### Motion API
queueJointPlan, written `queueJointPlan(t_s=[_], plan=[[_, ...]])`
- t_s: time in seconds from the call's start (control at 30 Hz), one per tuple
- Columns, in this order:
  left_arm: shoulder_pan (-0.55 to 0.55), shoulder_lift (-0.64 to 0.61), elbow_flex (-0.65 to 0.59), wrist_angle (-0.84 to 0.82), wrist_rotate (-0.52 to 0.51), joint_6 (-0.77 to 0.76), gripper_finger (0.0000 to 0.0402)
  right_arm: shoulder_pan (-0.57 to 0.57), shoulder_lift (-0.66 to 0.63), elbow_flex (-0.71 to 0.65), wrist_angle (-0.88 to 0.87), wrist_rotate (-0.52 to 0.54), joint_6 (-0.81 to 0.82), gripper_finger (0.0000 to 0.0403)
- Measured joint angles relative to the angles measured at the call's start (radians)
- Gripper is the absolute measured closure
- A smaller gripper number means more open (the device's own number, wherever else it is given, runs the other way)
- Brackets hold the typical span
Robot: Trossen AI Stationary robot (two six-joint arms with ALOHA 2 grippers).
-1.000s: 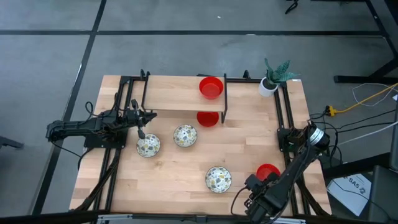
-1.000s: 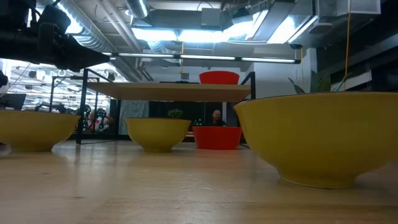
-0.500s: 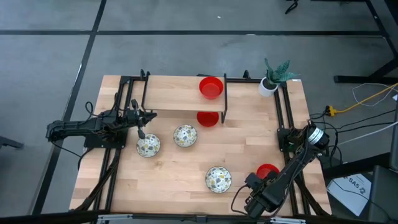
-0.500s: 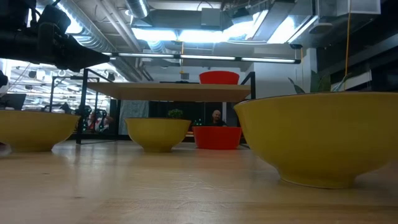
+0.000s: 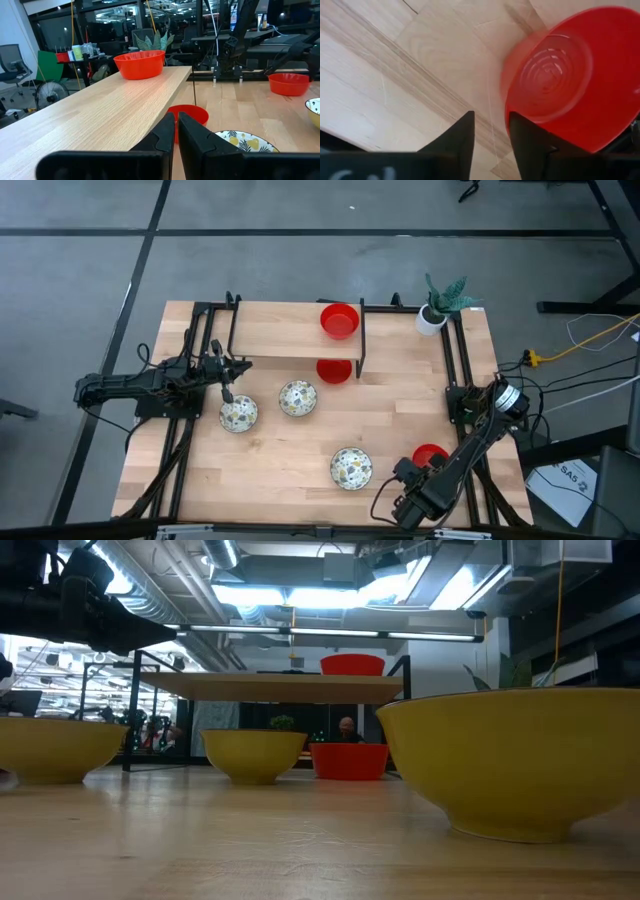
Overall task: Pick & Place Mini bowls
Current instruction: Stack the bottom red bowl on top of the red bowl on the shelf
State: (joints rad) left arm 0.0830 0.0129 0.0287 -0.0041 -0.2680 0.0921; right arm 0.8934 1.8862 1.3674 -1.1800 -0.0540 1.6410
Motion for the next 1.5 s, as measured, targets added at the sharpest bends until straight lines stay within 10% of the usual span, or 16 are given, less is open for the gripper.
queueJointPlan(t_s=[0.53,1.5], plan=[[0.0,0.0,0.0,0.0,0.0,0.0,0.0384,-0.01,0.0,0.0,-0.003,-0.001,-0.009,0.0343],[0.0,0.0,0.0,0.0,0.0,0.0,0.0385,-0.016,0.002,-0.066,0.037,-0.051,-0.039,0.0267]])
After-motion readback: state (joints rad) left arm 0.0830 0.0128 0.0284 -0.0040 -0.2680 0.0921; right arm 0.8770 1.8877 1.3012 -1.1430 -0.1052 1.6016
